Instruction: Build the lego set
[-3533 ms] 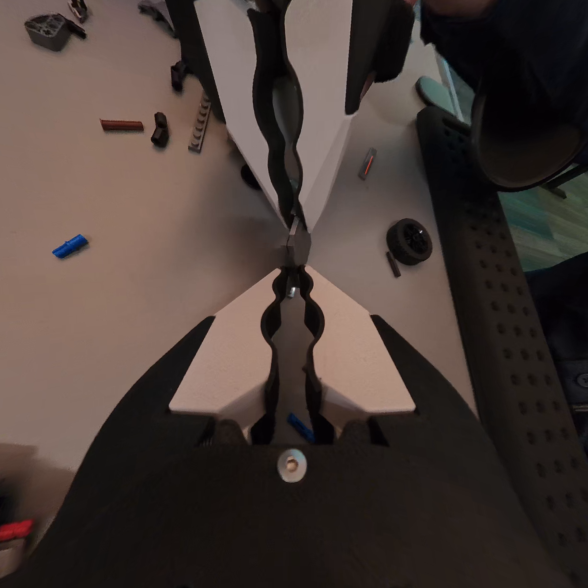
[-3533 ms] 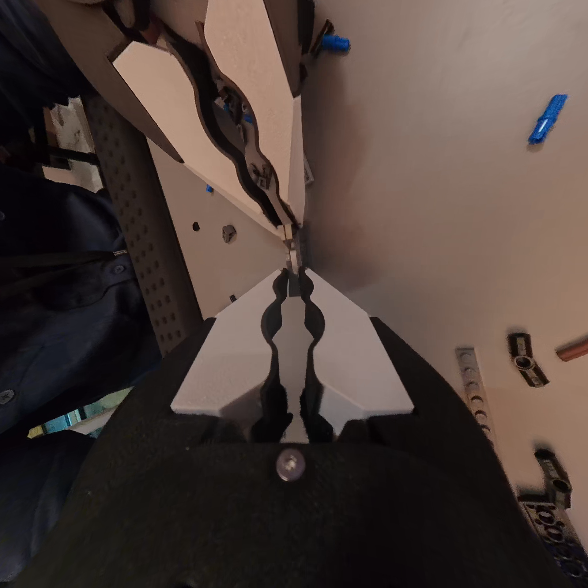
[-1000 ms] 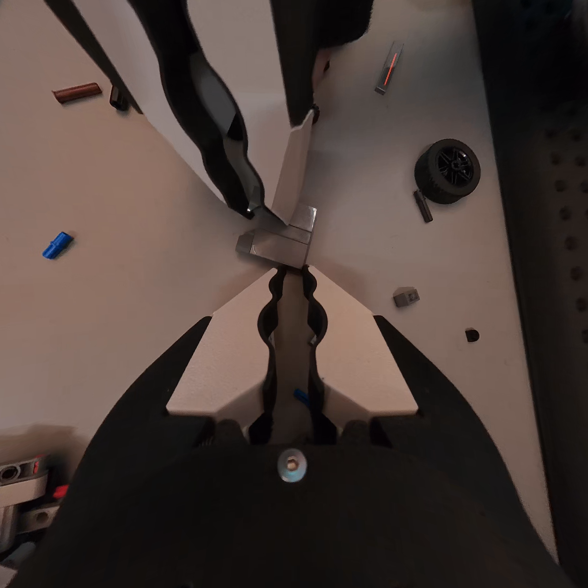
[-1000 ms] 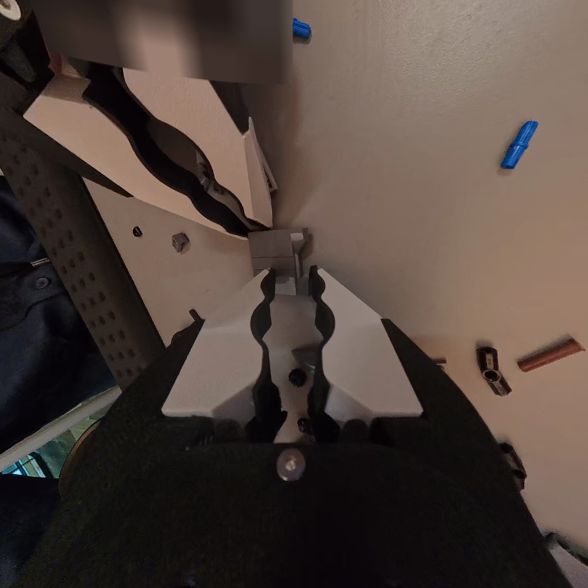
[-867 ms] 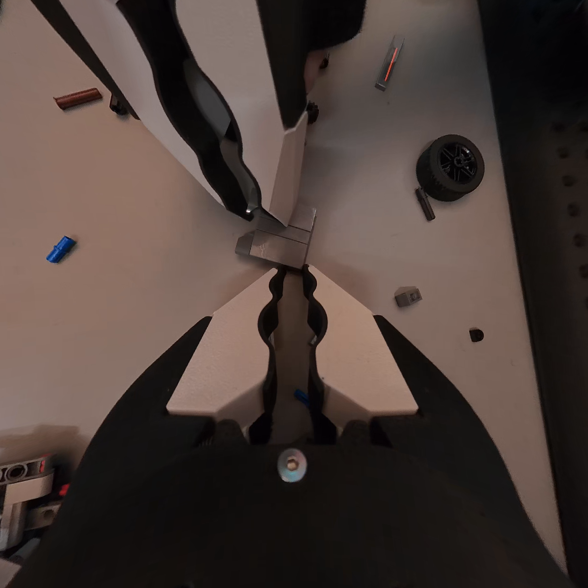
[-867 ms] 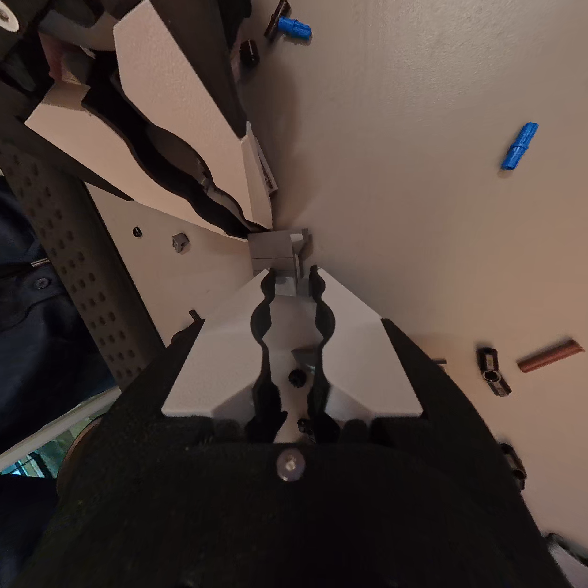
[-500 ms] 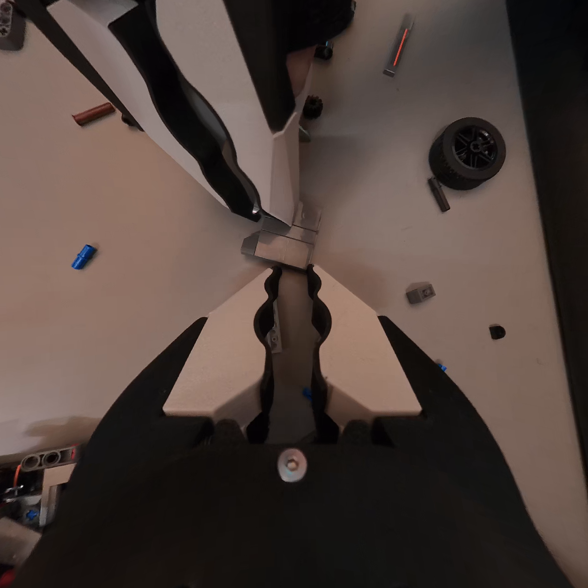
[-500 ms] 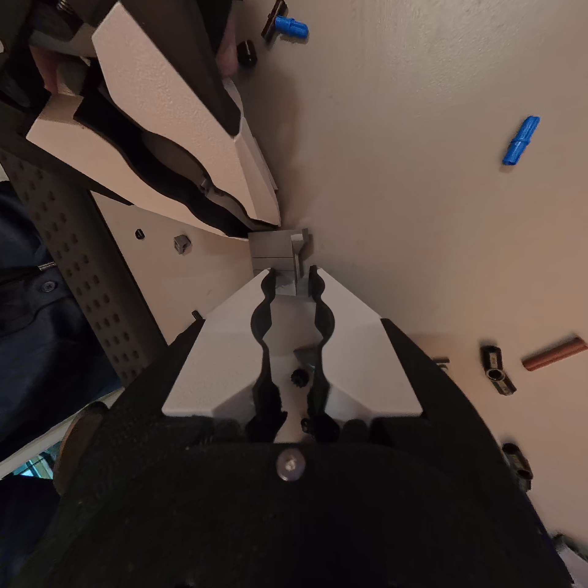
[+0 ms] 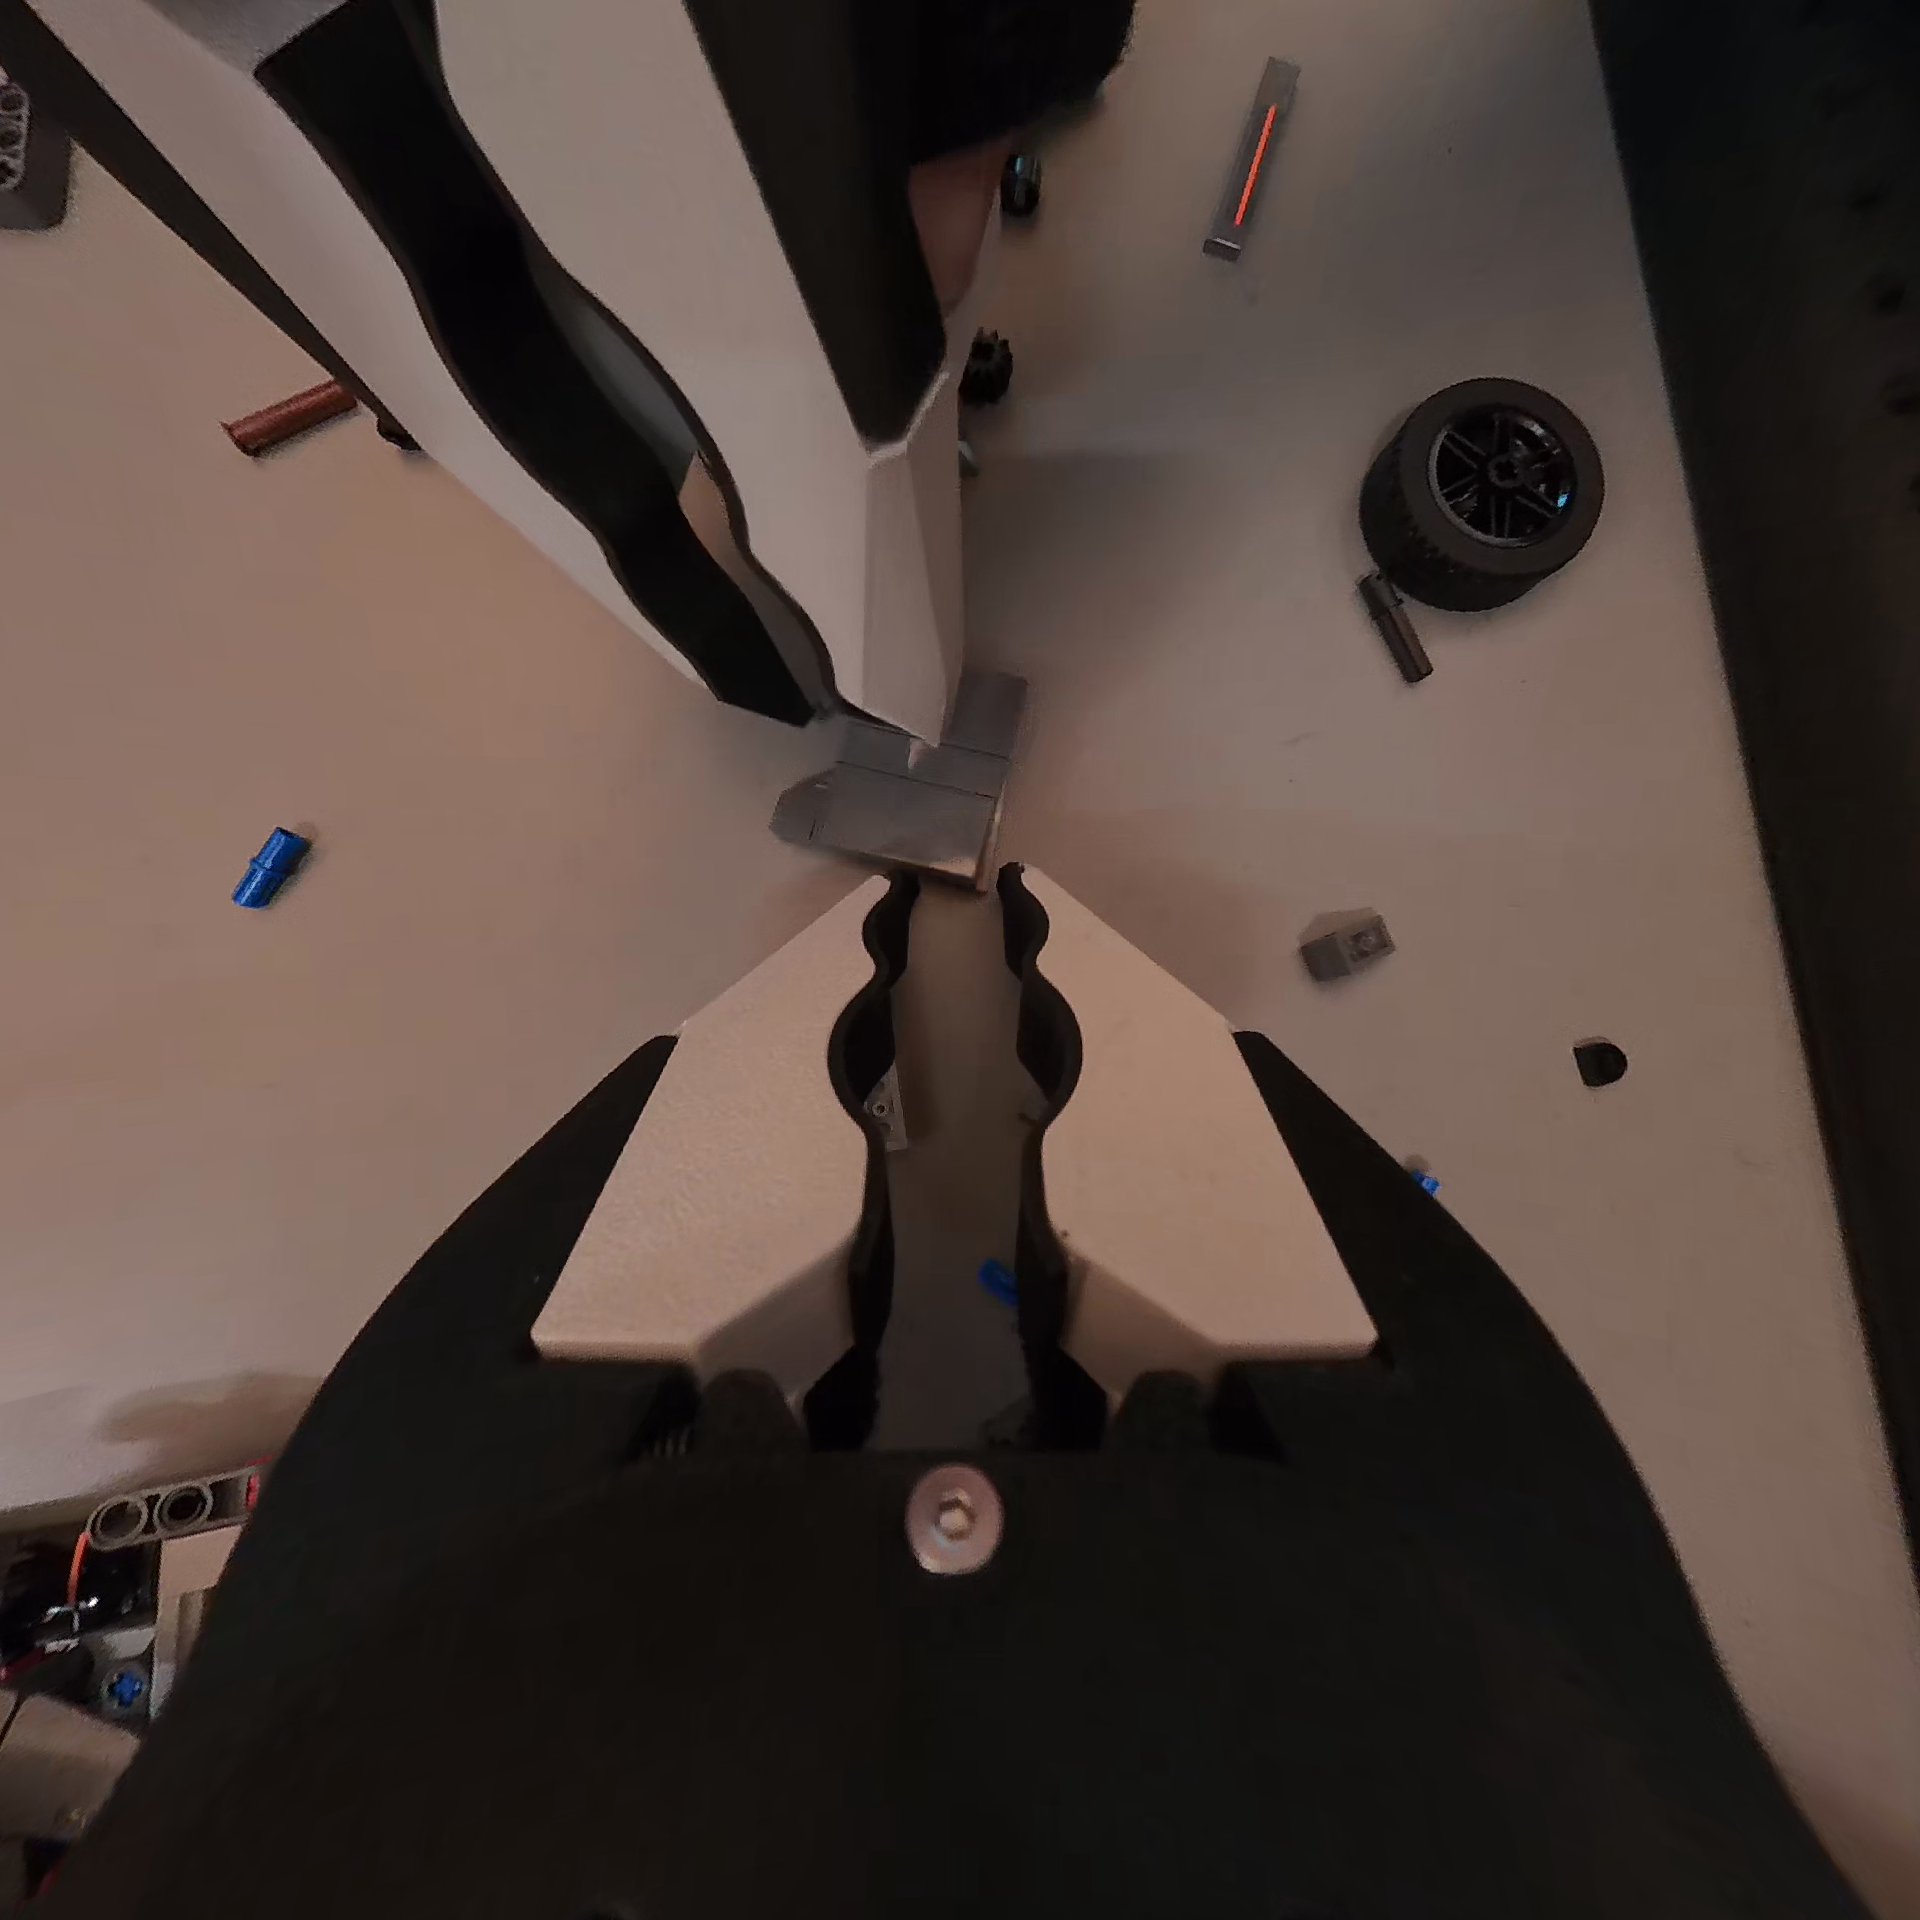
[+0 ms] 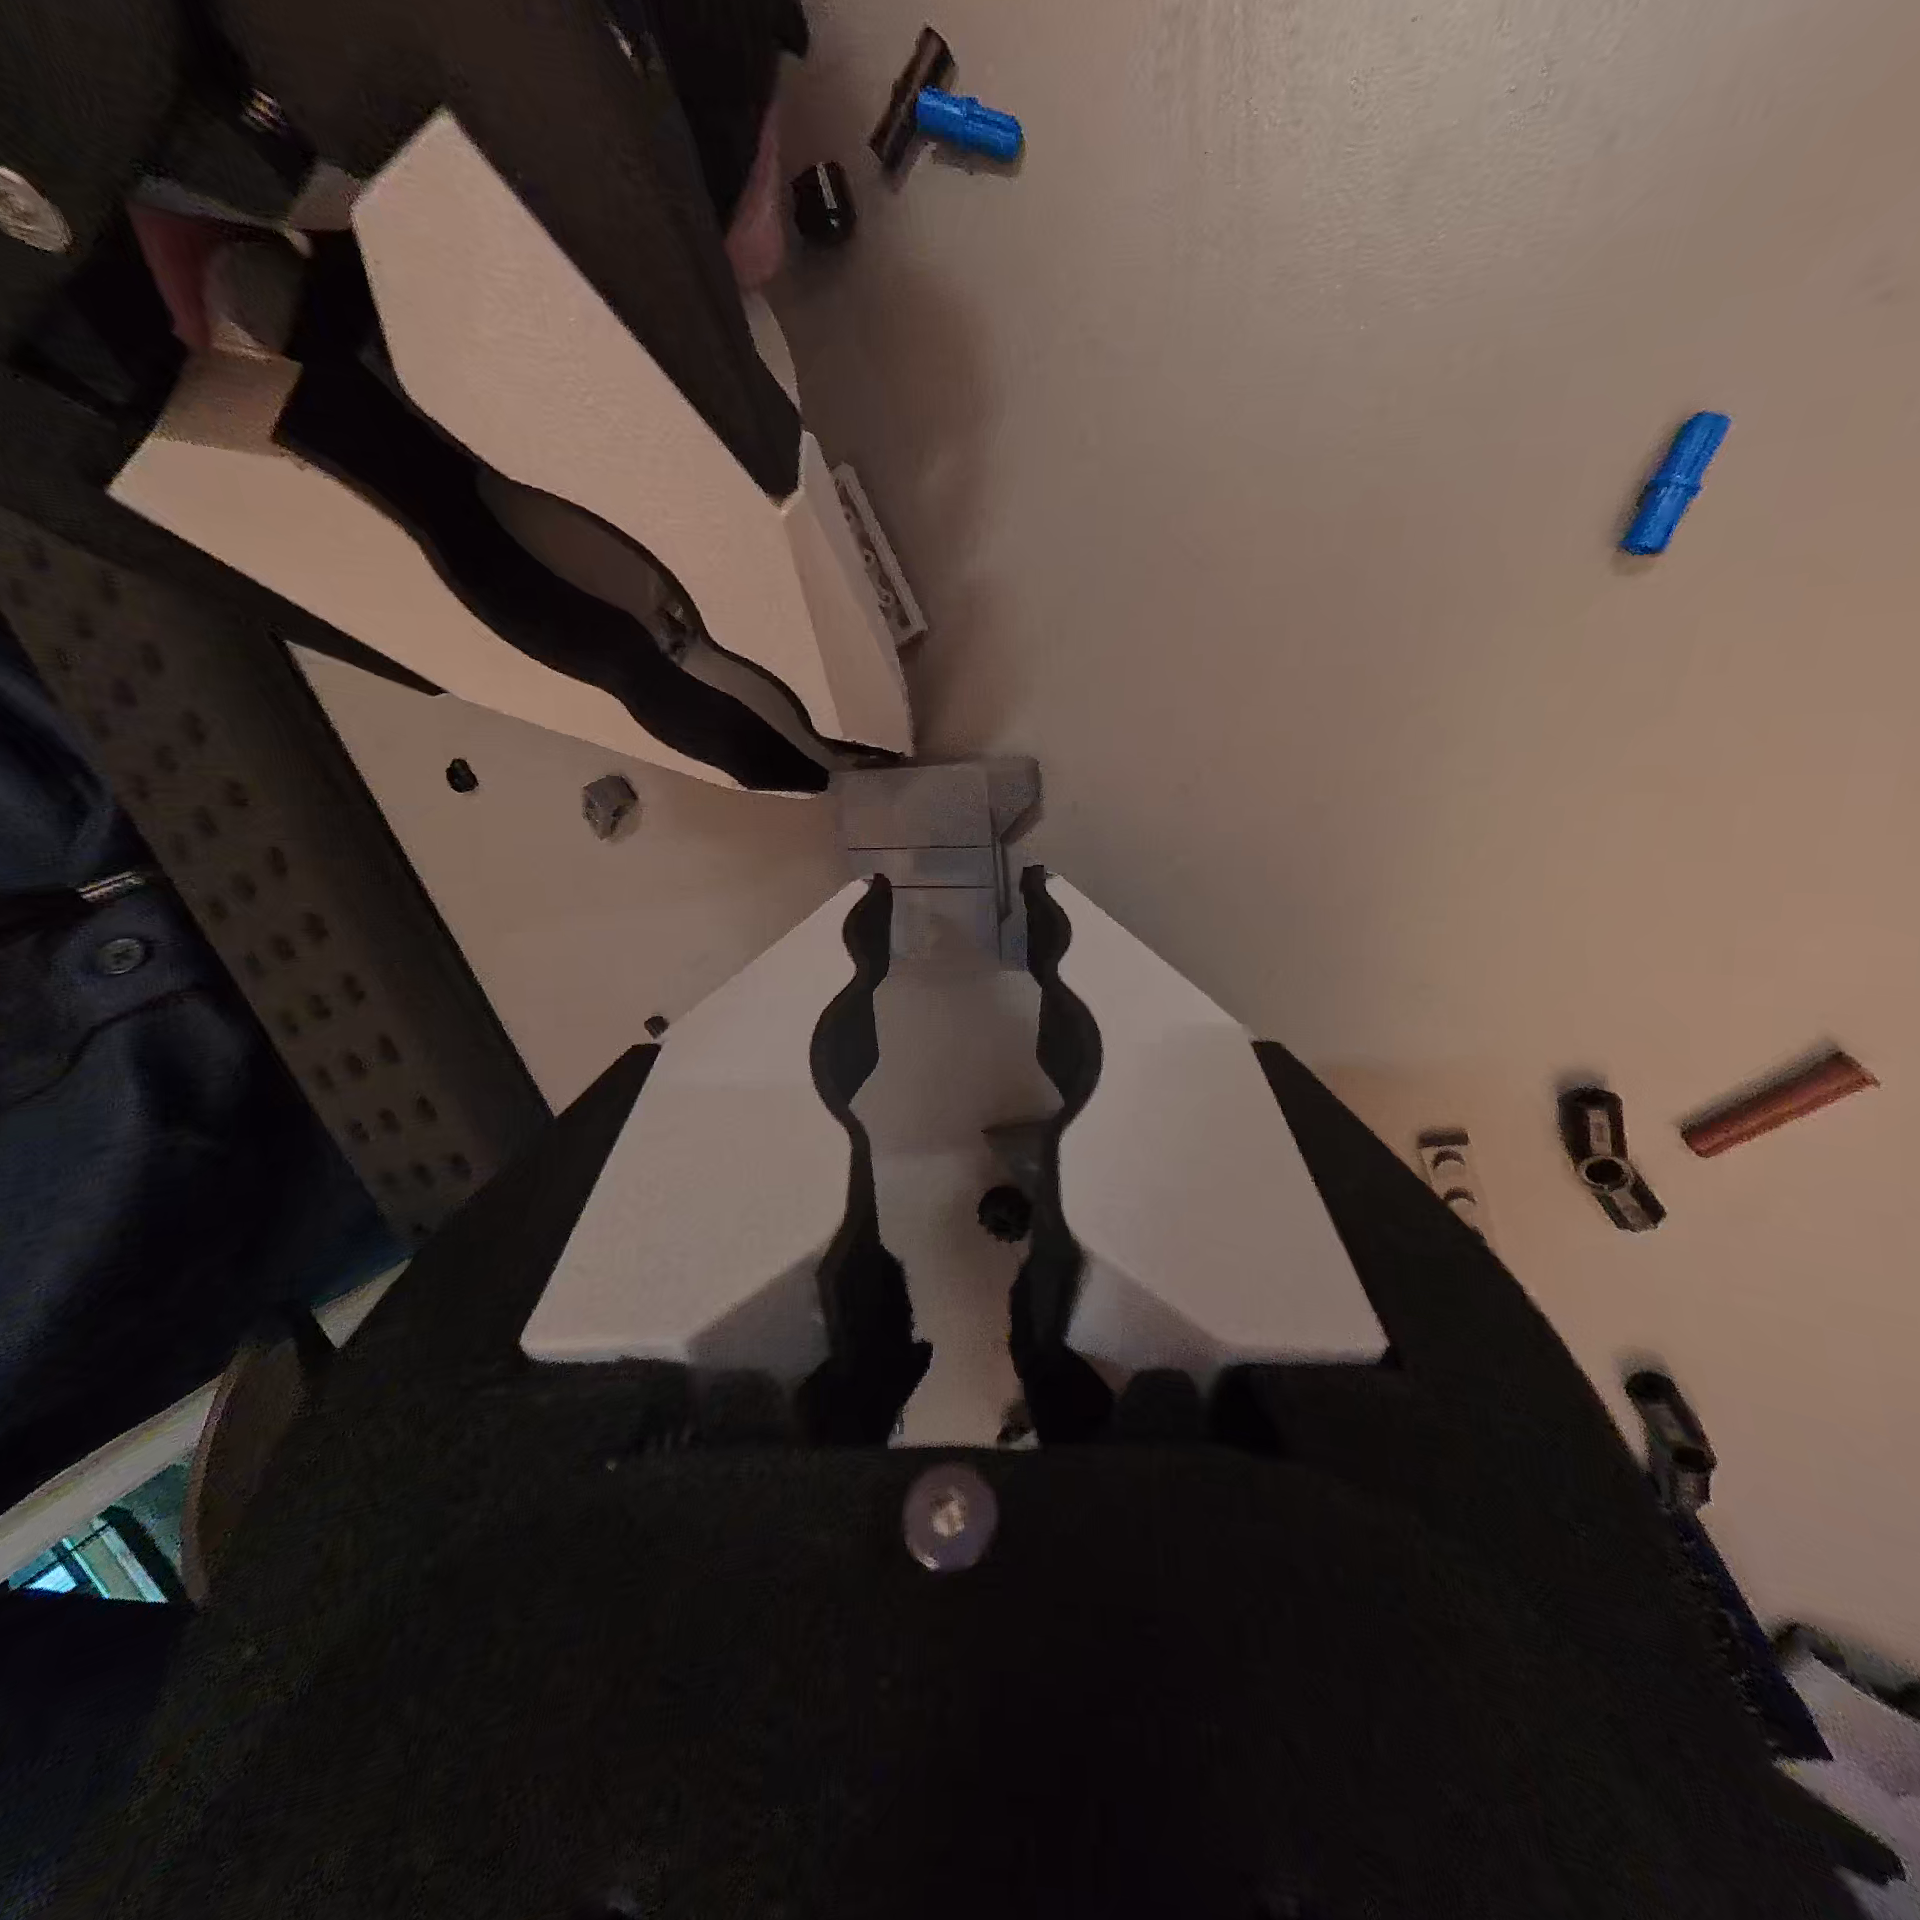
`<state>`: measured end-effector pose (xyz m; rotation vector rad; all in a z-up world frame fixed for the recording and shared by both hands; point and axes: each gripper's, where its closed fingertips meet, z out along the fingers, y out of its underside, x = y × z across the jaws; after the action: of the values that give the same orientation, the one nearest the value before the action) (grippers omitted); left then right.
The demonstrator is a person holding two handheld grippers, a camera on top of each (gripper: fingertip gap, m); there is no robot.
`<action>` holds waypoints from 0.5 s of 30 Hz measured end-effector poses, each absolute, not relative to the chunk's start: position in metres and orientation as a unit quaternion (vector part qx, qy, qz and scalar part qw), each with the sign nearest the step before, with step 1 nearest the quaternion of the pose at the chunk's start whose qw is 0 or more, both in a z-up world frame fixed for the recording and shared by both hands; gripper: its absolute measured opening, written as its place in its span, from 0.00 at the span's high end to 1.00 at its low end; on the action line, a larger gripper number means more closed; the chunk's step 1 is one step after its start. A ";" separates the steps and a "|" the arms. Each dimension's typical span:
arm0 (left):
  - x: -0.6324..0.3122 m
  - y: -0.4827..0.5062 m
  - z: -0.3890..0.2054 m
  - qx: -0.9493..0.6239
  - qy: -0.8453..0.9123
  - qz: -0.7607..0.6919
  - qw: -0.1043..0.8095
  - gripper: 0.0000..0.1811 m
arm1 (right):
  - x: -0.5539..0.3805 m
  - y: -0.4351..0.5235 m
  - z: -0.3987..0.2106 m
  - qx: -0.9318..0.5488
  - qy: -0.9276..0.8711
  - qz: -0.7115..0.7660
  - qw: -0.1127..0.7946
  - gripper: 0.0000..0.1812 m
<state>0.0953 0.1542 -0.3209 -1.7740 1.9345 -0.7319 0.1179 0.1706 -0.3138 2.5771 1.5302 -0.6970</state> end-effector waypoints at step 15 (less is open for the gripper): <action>0.096 0.154 -0.326 -0.629 0.708 -0.236 0.217 0.93 | 0.112 0.158 -0.318 0.829 0.532 -0.174 0.016 0.95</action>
<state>0.0960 0.1545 -0.3259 -1.7440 1.9611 -0.6539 0.1117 0.1578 -0.3176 2.5777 1.6541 -0.5408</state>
